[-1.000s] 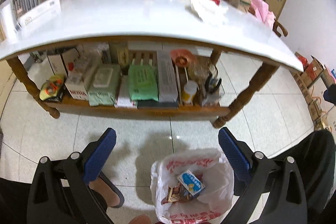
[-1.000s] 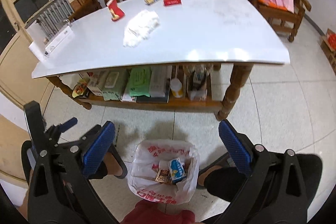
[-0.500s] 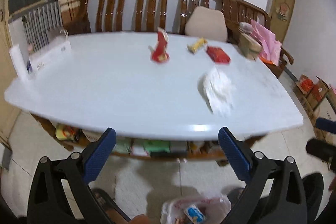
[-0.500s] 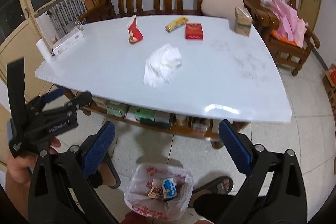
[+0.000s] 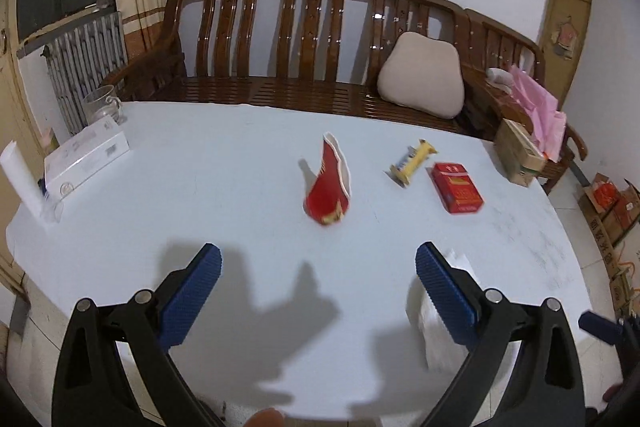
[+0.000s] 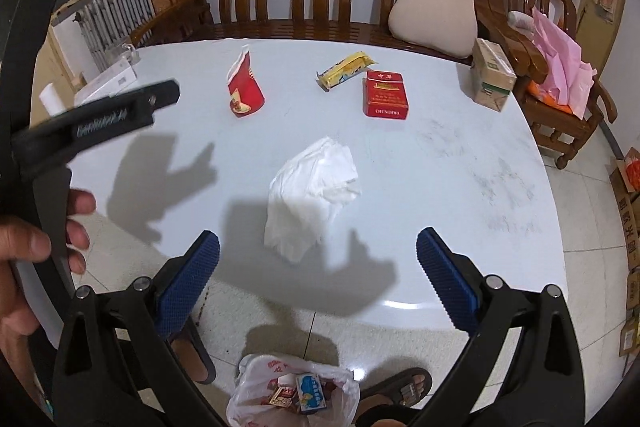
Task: Collect trash
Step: 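Raise both tools back up toward the table, then grasp the red paper cup with the left tool while the right grasps the white tissue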
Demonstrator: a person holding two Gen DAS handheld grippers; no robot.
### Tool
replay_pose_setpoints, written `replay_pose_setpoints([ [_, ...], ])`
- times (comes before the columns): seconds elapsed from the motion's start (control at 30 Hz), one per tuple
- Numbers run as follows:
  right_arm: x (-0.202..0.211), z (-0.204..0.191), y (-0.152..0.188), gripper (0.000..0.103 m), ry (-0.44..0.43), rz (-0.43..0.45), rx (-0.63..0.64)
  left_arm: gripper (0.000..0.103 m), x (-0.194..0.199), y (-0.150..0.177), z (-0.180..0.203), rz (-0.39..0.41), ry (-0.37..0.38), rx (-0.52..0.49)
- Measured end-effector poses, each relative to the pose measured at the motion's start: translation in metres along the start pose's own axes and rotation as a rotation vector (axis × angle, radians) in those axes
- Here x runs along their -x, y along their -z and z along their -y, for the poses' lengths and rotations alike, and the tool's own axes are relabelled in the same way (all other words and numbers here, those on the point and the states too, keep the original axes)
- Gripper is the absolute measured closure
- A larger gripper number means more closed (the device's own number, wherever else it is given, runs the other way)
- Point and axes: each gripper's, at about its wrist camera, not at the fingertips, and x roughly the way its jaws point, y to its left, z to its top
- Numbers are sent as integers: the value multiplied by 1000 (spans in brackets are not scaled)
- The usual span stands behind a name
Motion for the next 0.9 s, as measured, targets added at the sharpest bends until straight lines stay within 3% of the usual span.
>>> replay_pose_setpoints([
  [0.4,-59,0,-29,7,15,-87,-43,8,-76,-34,8,-86,-41,-39],
  [0.9,-112,3,-36,7,63,-148,-91,8,-151,-45,12,-160,-117,-73],
])
